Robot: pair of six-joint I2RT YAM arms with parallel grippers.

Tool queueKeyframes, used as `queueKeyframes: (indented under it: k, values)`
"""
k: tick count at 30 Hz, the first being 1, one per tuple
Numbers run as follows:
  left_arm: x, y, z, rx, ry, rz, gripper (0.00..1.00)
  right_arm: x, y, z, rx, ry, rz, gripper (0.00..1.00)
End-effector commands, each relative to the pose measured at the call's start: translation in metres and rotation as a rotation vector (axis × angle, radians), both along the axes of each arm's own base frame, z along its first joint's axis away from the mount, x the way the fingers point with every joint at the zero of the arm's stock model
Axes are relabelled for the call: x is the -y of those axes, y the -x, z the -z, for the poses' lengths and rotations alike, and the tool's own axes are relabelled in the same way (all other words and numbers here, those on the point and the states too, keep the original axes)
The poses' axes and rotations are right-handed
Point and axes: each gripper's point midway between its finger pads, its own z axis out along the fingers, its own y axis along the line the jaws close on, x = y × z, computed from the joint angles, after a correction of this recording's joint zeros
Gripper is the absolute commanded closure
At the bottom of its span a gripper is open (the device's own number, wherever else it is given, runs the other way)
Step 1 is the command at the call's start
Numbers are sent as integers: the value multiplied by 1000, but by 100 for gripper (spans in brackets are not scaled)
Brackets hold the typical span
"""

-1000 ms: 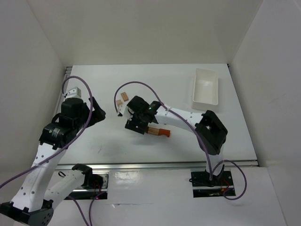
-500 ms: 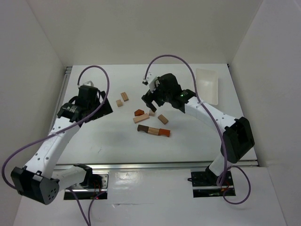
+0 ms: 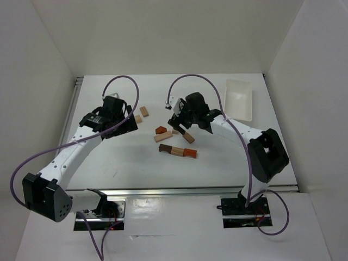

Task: Build the wood block tower

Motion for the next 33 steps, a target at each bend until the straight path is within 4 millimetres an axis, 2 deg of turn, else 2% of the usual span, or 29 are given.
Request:
queueKeyframes:
  k: [1,8,13,14,15,16,19,24,30,33]
  values:
    - [4,-14,-22,83,2,14,0,-12,-2,7,71,-8,-104,17]
    - [7,-17,-25,102,-11,46,0,-33,12,1,133,-65,-305,24]
    - [5,-19,-26,114,-23,44,0,-45,11,17,82,-34,-406,24]
    - [5,-19,-26,114,-23,44,0,-46,10,31,50,-15,-412,24]
    - [3,-18,-22,106,-33,39,0,-49,6,31,48,-14,-412,24]
    - [3,-18,-22,106,-33,39,0,-48,6,42,39,1,-423,24]
    - [3,-18,-22,106,-33,39,0,-49,2,43,51,19,-431,24]
    - [3,-17,-18,97,-36,39,0,-51,7,60,1,36,-486,23]
    - [3,-23,-16,86,-55,41,0,-52,4,74,-11,69,-519,23]
    - [4,-26,-20,95,-58,48,0,-53,1,72,7,78,-536,23]
